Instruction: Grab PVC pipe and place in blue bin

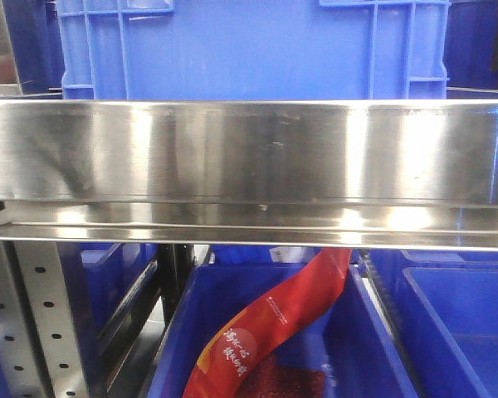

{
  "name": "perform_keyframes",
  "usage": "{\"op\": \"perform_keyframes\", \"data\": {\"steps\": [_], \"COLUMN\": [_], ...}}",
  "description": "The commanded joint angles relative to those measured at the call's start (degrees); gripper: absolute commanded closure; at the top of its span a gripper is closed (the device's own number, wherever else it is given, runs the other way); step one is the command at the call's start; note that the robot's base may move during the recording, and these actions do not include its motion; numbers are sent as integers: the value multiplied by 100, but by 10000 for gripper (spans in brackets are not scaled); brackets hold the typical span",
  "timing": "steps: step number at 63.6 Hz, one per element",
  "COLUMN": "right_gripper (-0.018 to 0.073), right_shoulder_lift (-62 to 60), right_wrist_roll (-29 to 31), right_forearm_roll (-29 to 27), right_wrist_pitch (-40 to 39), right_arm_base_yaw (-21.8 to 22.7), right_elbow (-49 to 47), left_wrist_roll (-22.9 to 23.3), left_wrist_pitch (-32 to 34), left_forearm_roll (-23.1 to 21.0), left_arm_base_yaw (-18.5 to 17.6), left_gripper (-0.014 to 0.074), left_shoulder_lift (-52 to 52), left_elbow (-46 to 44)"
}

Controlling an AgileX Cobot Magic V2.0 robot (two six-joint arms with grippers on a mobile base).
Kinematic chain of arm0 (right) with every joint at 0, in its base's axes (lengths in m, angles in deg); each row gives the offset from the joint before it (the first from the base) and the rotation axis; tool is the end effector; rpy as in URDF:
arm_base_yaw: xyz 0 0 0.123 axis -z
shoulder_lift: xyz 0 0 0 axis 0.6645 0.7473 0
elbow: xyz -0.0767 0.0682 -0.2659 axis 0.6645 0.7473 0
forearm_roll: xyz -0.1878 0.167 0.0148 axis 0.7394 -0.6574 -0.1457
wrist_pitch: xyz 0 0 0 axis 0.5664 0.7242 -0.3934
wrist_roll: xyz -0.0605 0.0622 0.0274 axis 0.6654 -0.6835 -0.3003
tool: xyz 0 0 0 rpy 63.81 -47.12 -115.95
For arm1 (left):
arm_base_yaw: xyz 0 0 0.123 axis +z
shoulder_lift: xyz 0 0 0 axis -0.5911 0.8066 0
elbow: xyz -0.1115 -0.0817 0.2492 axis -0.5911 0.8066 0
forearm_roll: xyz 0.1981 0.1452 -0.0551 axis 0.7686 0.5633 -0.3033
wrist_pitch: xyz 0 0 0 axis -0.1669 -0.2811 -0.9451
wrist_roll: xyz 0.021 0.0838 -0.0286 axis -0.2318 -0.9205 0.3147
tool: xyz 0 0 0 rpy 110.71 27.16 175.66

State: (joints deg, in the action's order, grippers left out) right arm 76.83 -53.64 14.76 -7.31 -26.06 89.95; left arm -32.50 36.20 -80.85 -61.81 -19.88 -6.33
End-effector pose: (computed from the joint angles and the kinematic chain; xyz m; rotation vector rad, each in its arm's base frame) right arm 0.0548 -0.0146 0.2089 0.1781 1.5261 -0.2370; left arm 0.1086 -0.0518 0.3806 0.3241 1.4198 -0.3618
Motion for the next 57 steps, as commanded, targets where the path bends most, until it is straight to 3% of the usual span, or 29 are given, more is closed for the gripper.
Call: {"op": "perform_keyframes", "data": {"steps": [1, 12, 57], "right_gripper": [727, 727, 727], "right_shoulder_lift": [-16, -16, -16], "right_wrist_roll": [-51, -1160, -1173], "right_forearm_roll": [51, 781, 781], "right_wrist_pitch": [-62, -75, -205], "right_arm_base_yaw": [18, 6, -153], "right_elbow": [0, 0, 0], "left_wrist_roll": [14, 14, 14], "left_wrist_pitch": [93, 93, 93], "left_forearm_roll": [21, 21, 21], "left_arm_base_yaw": [32, 32, 32], "left_gripper": [707, 707, 707], "left_shoulder_lift": [-36, -36, -36], "left_elbow": [13, 13, 13]}}
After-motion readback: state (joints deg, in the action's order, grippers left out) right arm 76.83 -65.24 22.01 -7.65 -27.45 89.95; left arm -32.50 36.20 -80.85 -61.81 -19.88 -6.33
